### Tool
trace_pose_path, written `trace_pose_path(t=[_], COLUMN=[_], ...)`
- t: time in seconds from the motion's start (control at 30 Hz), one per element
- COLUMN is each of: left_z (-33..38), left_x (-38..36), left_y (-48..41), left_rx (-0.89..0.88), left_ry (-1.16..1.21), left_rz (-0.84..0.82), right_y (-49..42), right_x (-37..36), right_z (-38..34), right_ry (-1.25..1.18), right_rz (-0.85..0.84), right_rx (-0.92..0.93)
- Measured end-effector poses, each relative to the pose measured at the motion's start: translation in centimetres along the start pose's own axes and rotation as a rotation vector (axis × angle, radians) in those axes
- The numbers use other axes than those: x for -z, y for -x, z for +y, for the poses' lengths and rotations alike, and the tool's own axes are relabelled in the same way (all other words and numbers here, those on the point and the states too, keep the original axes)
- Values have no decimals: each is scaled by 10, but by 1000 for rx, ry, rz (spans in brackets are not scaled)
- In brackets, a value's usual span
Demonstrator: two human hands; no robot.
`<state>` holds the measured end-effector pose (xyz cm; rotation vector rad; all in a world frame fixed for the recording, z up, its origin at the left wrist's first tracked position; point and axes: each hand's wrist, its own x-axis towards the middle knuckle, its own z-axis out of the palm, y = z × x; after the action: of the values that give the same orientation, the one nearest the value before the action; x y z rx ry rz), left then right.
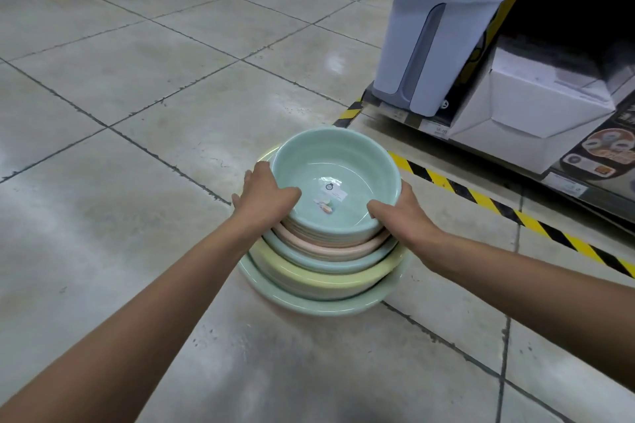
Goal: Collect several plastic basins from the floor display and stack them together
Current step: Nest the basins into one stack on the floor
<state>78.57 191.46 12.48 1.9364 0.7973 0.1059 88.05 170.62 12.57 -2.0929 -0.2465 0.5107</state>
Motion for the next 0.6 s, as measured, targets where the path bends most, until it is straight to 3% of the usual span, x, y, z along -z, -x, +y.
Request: trace_pose_path(t=[0.07, 0.2, 0.4, 0.5, 0.6], left_z=[-7, -46, -78, -85, -88], left_x=[1, -4, -13, -15, -19], left_y=[-2, -1, 2, 6, 7], left_rx=[-17, 4, 126, 154, 129], left_ry=[91, 317, 478, 641, 637], left_rz=[48, 229, 246, 142, 65], right_y=[-2, -10, -22, -32, -44], right_x=[3, 17, 8, 8, 13], right_z=[6, 36, 74, 81, 79], right_ry=[-86, -267, -359, -433, -440], right_rz=[-7, 139, -11, -70, -115], right_rx=[-1, -45, -152, -126, -123])
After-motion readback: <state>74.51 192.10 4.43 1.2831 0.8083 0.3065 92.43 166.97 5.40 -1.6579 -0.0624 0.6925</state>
